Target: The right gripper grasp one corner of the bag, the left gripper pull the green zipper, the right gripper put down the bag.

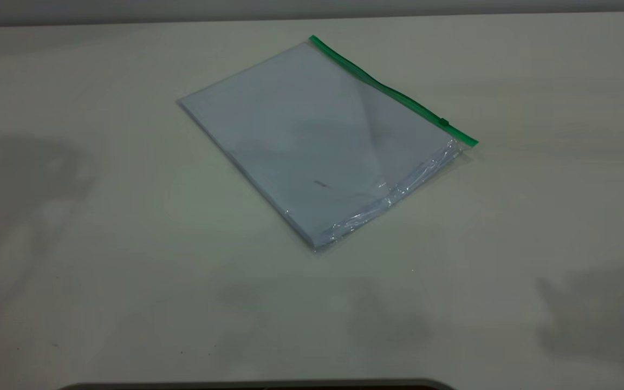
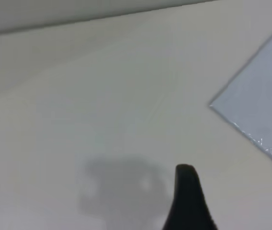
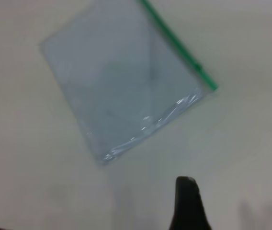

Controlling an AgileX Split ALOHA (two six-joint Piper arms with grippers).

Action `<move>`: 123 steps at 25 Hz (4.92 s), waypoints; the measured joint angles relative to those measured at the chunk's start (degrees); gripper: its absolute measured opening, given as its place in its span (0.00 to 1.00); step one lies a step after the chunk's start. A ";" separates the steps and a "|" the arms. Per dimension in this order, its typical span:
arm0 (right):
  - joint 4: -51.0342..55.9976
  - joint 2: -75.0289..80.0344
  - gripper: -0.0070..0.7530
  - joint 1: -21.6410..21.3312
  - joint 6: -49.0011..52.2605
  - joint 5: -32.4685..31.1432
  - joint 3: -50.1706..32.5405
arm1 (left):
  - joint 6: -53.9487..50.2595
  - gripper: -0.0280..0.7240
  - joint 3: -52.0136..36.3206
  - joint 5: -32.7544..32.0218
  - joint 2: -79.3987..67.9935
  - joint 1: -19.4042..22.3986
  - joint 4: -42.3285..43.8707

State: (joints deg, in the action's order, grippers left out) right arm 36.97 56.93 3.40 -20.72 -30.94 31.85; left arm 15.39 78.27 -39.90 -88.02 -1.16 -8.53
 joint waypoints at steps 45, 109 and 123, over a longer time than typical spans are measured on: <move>63.44 85.96 0.75 -7.09 -72.37 -12.13 32.23 | 9.82 0.82 4.52 4.50 -19.41 -4.68 -9.00; 29.13 92.11 0.05 16.85 -45.94 -28.80 70.80 | 40.32 0.82 4.59 5.87 -25.78 -4.68 -16.81; 35.94 92.11 0.05 16.80 -51.87 -19.71 70.80 | 68.40 0.82 4.95 -2.54 -32.43 -8.70 -34.18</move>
State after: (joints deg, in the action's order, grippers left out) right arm 72.91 149.04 20.20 -72.59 -50.65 102.65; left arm 83.79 83.22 -42.45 -120.44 -9.85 -42.70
